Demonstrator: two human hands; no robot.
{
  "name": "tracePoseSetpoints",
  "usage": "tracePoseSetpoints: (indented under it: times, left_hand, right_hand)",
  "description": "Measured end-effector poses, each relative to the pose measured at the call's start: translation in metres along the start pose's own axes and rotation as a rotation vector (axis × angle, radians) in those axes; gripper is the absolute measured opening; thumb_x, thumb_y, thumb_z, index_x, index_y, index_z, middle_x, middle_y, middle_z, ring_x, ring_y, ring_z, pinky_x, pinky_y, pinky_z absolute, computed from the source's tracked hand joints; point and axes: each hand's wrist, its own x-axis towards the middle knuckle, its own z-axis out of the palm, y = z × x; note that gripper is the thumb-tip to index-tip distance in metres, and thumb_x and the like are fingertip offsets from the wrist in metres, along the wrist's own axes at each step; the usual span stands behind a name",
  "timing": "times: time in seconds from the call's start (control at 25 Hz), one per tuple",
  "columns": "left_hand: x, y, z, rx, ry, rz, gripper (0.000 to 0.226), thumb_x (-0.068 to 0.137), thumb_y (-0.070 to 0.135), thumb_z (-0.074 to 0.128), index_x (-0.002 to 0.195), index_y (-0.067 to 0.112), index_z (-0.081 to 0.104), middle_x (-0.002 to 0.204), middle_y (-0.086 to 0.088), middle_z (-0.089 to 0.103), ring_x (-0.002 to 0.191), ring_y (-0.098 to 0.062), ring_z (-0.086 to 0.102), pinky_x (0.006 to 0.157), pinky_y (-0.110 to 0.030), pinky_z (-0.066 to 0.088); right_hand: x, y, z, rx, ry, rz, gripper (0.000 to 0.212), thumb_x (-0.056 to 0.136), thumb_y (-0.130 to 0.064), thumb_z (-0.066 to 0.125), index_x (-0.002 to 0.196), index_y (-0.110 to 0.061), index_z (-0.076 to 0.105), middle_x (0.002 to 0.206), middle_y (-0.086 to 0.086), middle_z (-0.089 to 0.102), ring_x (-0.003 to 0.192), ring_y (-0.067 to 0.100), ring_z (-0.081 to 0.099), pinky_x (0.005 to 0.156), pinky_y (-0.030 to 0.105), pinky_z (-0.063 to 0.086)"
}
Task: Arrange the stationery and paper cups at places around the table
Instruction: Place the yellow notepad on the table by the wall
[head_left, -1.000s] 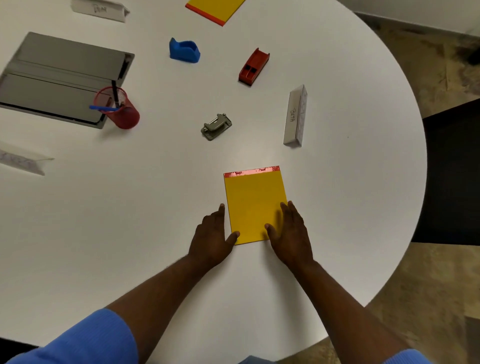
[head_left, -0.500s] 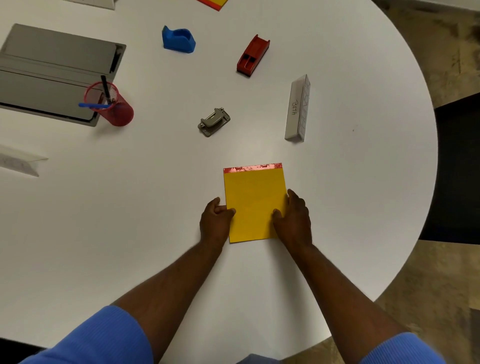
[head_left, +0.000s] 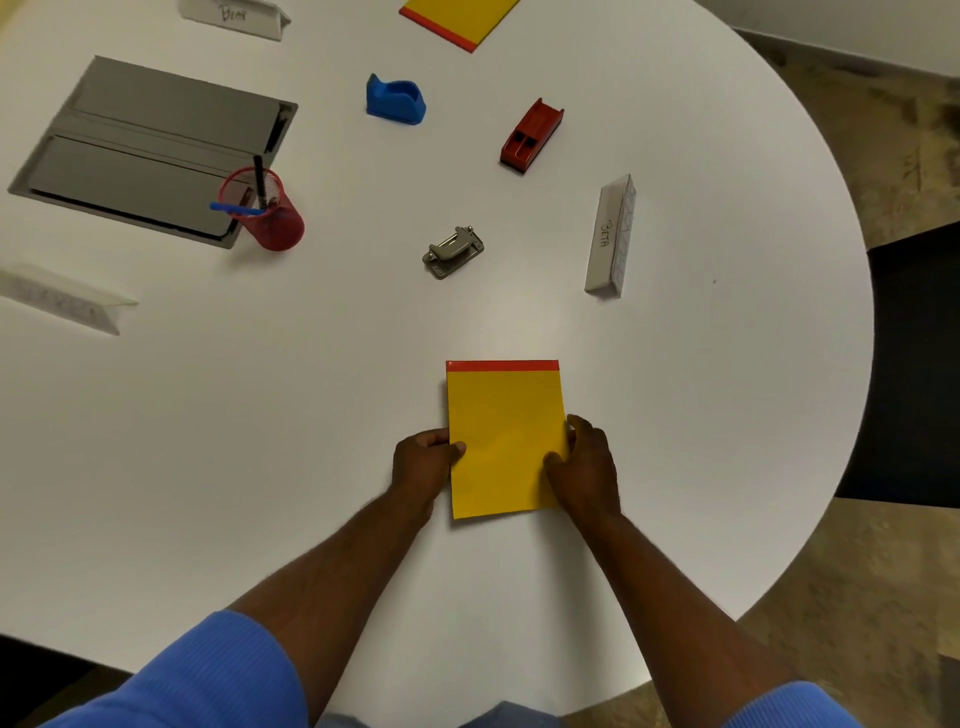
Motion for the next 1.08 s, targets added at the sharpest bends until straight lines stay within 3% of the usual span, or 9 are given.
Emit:
tracePoseSetpoints:
  times: [0.08,0.24,0.4,0.52,0.64,0.76,0.92,1.08]
  left_hand:
    - [-0.006,-0.002,-0.014,0.010,-0.022,0.026,0.032,0.095,-0.002,0.066,0.127,-0.004,0.067,0.119,-0.024,0.071,0.100,-0.034,0.069,0.092,-0.043,0.057]
    - [-0.023,-0.003,-0.048,0.001,-0.027,0.076,0.029,0.094,-0.002,0.067,0.123,0.000,0.070,0.106,-0.014,0.074,0.081,-0.019,0.070,0.066,-0.023,0.058]
    - [-0.042,0.001,-0.094,-0.036,0.014,0.096,0.027,0.094,-0.002,0.067,0.120,0.001,0.072,0.093,-0.006,0.076,0.078,-0.017,0.072,0.072,-0.029,0.059]
    - [-0.052,0.006,-0.136,-0.062,0.051,0.116,0.026,0.093,-0.002,0.068,0.118,0.002,0.072,0.081,0.005,0.078,0.070,-0.010,0.074,0.062,-0.022,0.057]
    - [-0.053,0.011,-0.175,-0.096,0.110,0.144,0.025,0.091,-0.004,0.070,0.116,0.000,0.073,0.075,0.006,0.078,0.065,-0.008,0.074,0.057,-0.020,0.056]
    - [-0.051,0.017,-0.209,-0.149,0.173,0.168,0.027,0.089,-0.005,0.071,0.116,0.000,0.072,0.087,-0.005,0.078,0.075,-0.019,0.073,0.068,-0.029,0.060]
    - [-0.044,0.026,-0.250,-0.162,0.238,0.189,0.030,0.090,-0.004,0.072,0.119,-0.002,0.071,0.113,-0.023,0.073,0.100,-0.036,0.069,0.093,-0.046,0.057]
    - [-0.032,0.037,-0.312,-0.140,0.325,0.221,0.031,0.089,-0.003,0.074,0.119,-0.002,0.072,0.113,-0.023,0.073,0.106,-0.040,0.070,0.098,-0.049,0.056]
  right_hand:
    - [-0.009,-0.003,0.003,0.045,-0.004,-0.008,0.058,0.093,-0.014,0.063,0.148,-0.017,0.044,0.132,0.010,0.055,0.117,0.028,0.058,0.101,0.043,0.049]
    - [-0.029,-0.017,0.011,0.119,-0.047,-0.045,0.047,0.099,-0.014,0.056,0.145,-0.020,0.048,0.123,0.004,0.064,0.102,0.019,0.062,0.088,0.037,0.053]
    - [-0.049,-0.043,0.027,0.121,0.007,-0.181,0.037,0.099,-0.015,0.061,0.136,-0.018,0.058,0.101,-0.004,0.063,0.087,0.007,0.058,0.073,0.020,0.043]
    - [-0.055,-0.068,0.042,0.157,-0.026,-0.280,0.033,0.096,-0.018,0.069,0.129,-0.020,0.063,0.095,-0.013,0.064,0.088,-0.002,0.060,0.071,0.013,0.041]
    - [-0.056,-0.096,0.059,0.163,-0.075,-0.333,0.031,0.095,-0.022,0.071,0.125,-0.020,0.065,0.095,-0.011,0.067,0.090,-0.001,0.063,0.073,0.017,0.048]
    - [-0.058,-0.132,0.080,0.195,-0.103,-0.312,0.027,0.098,-0.024,0.067,0.124,-0.016,0.066,0.101,0.000,0.071,0.090,0.017,0.070,0.077,0.037,0.060]
    - [-0.068,-0.177,0.106,0.264,-0.144,-0.328,0.009,0.098,-0.018,0.066,0.107,-0.021,0.065,0.095,-0.001,0.071,0.083,0.019,0.071,0.059,0.023,0.057]
    - [-0.077,-0.229,0.143,0.288,-0.234,-0.342,0.011,0.095,-0.008,0.067,0.096,-0.020,0.065,0.083,0.000,0.072,0.071,0.017,0.072,0.057,0.028,0.058]
